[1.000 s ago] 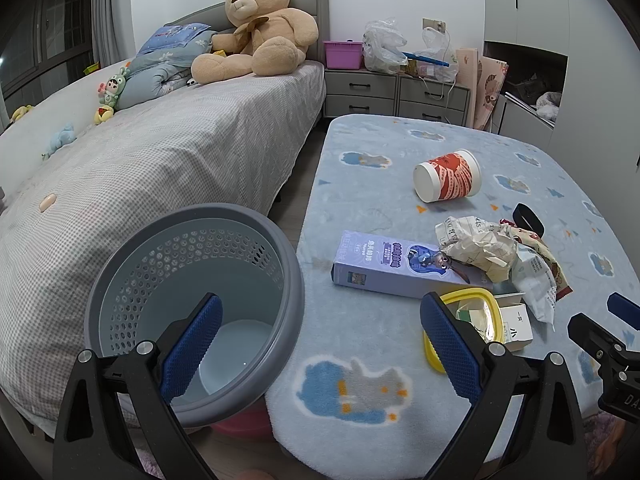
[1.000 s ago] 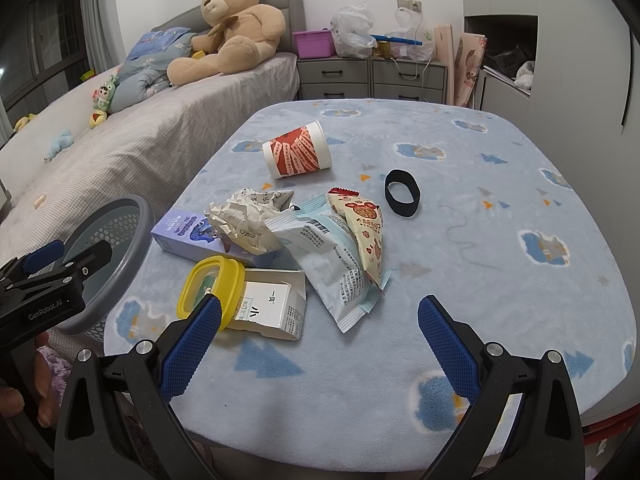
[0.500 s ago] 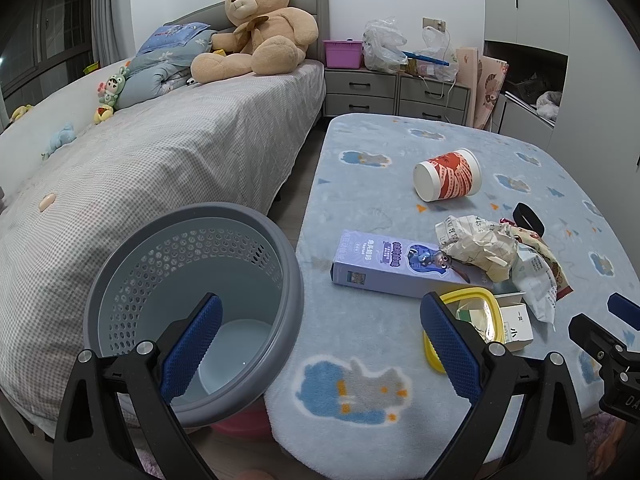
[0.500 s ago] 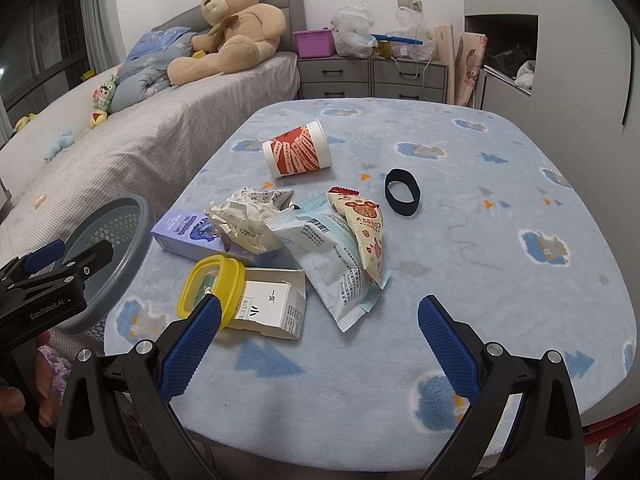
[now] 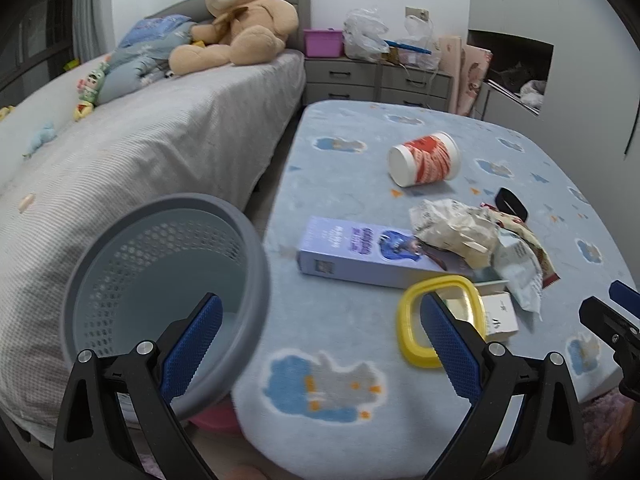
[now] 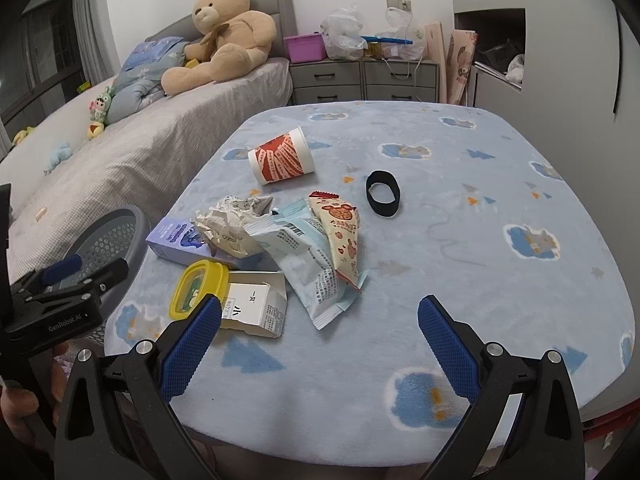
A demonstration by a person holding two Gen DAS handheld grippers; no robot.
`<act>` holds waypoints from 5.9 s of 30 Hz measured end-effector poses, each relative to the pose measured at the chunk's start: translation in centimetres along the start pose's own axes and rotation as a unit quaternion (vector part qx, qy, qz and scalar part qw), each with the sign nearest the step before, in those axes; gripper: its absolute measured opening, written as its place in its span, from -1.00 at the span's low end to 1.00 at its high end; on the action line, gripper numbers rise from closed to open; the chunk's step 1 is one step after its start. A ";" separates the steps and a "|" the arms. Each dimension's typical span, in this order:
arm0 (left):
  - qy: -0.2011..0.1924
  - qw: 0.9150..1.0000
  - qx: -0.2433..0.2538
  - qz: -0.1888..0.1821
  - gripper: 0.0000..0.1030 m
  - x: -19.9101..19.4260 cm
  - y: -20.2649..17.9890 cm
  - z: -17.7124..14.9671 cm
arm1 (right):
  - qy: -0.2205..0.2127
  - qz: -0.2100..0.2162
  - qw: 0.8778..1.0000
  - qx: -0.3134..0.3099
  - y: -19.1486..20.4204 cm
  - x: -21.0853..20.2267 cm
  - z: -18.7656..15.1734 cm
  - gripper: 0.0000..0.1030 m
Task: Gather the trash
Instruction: 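Grasp the yellow plastic lid with the left tool while the right tool reaches the black rubber band, then carry the yellow lid and black band over the grey wastebasket and release both, then move both tools back over the table toward the remaining trash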
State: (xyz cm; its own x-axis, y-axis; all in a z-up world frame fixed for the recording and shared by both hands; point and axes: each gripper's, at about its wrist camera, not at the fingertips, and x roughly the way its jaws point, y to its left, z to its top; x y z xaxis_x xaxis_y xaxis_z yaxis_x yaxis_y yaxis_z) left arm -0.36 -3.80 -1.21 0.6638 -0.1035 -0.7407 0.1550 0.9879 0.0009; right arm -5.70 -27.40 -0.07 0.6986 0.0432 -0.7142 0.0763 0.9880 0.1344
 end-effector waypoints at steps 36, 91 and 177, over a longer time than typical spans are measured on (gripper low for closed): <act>0.125 0.981 -0.004 -0.152 0.37 6.9 -5.0 -0.6 | 0.007 0.029 0.999 0.033 -2.9 0.0 0.1 0.88; 0.005 1.000 -0.018 -0.019 0.36 1.3 2.6 1.2 | 0.102 -0.061 0.993 -0.009 -6.6 17.1 9.6 -0.81; -0.005 0.978 -0.145 0.151 0.48 -1.2 19.9 -1.2 | 0.080 0.254 0.946 -0.184 25.8 11.5 4.7 -0.04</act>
State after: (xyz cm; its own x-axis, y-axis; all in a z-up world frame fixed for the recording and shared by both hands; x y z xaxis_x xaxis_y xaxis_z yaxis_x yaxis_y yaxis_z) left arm 1.04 16.08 -1.06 0.6543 0.1991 -0.7295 -0.2621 0.9646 0.0283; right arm 7.68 -2.12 -1.63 0.4599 0.5199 -0.7199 -0.5150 0.8166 0.2607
